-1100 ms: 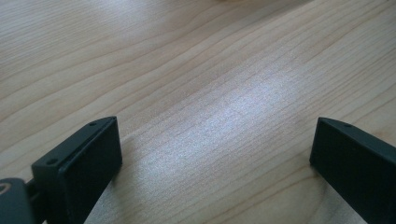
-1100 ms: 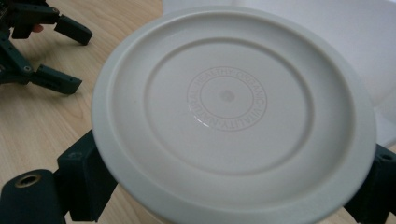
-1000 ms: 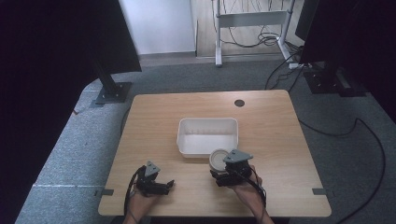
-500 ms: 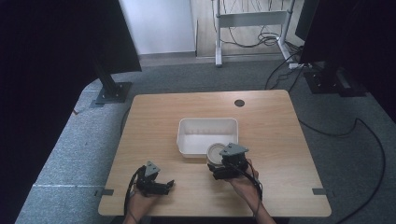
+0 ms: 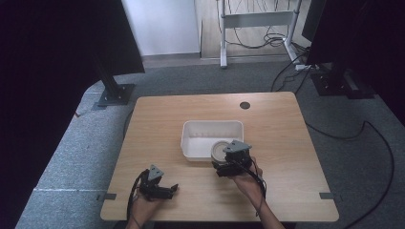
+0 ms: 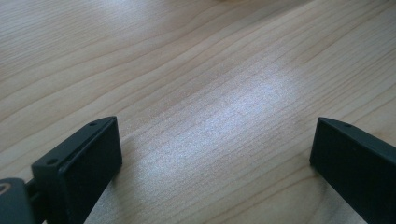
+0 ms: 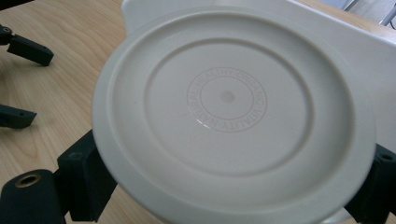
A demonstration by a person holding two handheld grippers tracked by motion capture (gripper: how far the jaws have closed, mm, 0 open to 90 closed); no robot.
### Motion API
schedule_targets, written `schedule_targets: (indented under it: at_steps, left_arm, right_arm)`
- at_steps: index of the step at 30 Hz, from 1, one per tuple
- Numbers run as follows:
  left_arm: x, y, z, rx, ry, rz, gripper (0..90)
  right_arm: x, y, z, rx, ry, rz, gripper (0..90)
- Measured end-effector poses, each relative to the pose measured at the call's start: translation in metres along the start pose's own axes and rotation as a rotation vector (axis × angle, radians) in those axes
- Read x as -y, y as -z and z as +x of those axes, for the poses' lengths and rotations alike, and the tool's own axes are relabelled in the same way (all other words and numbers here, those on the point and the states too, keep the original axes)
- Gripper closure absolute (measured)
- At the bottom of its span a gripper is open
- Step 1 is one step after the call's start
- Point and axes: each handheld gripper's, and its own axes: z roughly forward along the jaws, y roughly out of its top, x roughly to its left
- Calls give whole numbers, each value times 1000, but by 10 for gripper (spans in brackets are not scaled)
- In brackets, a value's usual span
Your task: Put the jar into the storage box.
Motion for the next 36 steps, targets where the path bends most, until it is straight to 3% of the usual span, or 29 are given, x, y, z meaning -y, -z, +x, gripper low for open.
schedule_targets:
  at_steps: [36]
  left_arm:
    - [0,0,0,-1,-1,2,19]
  right_arm:
    - [-23,-36,-15,47,-43,-5,94]
